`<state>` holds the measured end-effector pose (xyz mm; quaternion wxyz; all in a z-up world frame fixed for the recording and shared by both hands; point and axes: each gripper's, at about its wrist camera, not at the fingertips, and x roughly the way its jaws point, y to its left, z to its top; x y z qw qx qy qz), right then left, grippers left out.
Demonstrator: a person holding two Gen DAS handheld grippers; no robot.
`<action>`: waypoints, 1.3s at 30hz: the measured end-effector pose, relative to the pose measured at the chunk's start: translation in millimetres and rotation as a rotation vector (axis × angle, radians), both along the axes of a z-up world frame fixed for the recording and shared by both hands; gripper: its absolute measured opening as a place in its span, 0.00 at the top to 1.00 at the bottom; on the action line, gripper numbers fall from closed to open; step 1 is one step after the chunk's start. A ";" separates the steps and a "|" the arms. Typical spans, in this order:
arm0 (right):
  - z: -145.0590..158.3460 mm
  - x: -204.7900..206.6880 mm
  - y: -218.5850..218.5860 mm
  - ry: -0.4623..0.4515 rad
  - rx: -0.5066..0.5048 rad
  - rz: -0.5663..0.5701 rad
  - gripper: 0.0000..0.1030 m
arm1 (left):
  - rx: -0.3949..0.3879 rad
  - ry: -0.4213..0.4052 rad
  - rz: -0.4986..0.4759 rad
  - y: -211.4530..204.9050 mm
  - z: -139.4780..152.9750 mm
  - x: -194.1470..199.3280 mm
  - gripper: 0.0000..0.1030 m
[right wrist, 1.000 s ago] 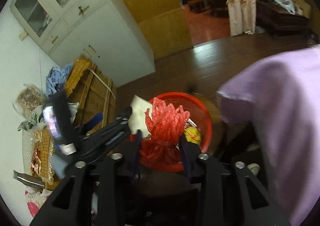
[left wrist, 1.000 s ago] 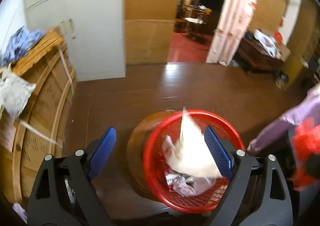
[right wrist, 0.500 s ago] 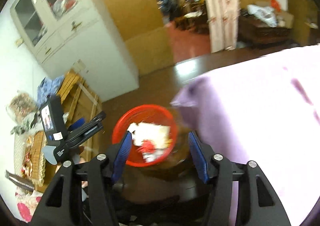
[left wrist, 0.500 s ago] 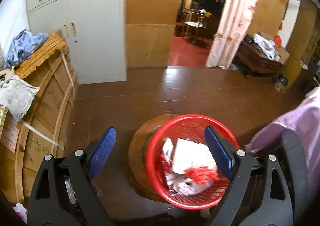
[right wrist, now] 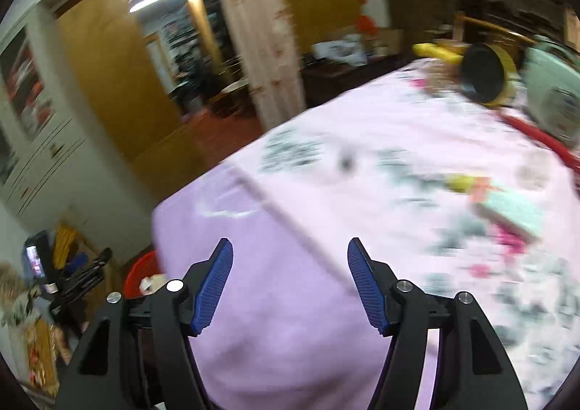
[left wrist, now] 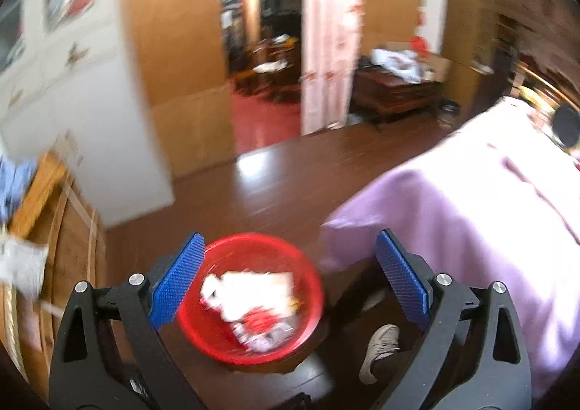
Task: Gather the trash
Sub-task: 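Move both open tools back over the bed toward the remaining trash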
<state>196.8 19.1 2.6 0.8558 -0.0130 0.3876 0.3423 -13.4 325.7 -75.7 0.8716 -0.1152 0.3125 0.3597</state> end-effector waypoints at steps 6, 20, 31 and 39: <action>8.6 30.8 -110.6 -0.043 0.000 -0.198 0.30 | 0.155 -0.036 -0.234 -95.9 58.6 69.2 0.07; -49.4 64.2 -258.9 0.040 0.080 -0.449 0.27 | 0.423 -0.019 -0.671 -330.4 85.8 221.8 0.07; -43.3 61.6 -289.2 0.041 0.108 -0.543 0.26 | 0.393 0.008 -0.840 -436.4 64.8 301.5 0.06; -45.2 65.5 -301.1 0.039 0.116 -0.593 0.26 | 0.381 -0.021 -0.891 -466.8 64.0 336.6 0.06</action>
